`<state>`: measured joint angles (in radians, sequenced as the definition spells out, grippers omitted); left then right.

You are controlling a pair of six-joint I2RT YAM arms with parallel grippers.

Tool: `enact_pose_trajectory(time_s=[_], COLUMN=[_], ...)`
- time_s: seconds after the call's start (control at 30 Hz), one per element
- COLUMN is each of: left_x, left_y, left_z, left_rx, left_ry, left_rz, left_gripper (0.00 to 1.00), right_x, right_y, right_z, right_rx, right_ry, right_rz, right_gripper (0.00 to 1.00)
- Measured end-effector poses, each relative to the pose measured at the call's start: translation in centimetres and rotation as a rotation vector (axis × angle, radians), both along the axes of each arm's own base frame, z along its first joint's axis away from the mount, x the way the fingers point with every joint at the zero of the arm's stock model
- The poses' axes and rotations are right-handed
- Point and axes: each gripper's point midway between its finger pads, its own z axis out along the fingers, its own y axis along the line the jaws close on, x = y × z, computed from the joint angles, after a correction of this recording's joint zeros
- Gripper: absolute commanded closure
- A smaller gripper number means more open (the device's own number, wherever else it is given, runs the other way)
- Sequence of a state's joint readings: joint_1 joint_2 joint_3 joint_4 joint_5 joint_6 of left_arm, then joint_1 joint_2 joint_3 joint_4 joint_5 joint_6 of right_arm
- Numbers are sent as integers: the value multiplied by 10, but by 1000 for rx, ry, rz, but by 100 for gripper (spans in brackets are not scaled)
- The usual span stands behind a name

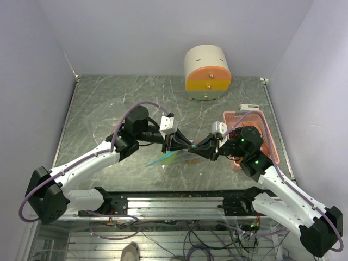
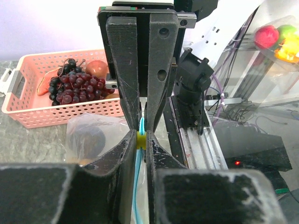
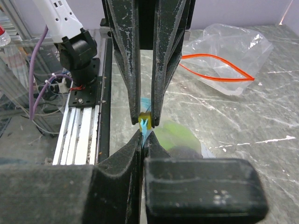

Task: Open the zip-top bag and remove the fake food
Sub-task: Pick up the zipper food storage bag at the center of the board.

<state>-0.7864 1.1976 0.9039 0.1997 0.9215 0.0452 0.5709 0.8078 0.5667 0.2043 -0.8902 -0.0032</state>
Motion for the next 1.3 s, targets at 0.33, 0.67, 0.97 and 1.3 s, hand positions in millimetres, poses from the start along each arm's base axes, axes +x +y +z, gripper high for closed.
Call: enact_pose_trajectory(time_s=[0.33, 0.67, 0.97, 1.3], left_x=[5, 4, 6, 10], left_y=[-4, -3, -3, -4], left_z=[-6, -8, -8, -5], left_rx=[6, 15, 18, 9], left_ry=[12, 25, 35, 41], left_rz=[-2, -4, 8, 30], left_gripper=[65, 73, 93, 93], right_x=[1, 4, 3, 4], right_y=[-1, 0, -1, -3], right_z=[-3, 3, 2, 8], right_rx=[-9, 0, -4, 10], right_ry=[13, 1, 8, 9], right_rz=[-9, -22, -23, -52], right_gripper=[100, 100, 100, 70])
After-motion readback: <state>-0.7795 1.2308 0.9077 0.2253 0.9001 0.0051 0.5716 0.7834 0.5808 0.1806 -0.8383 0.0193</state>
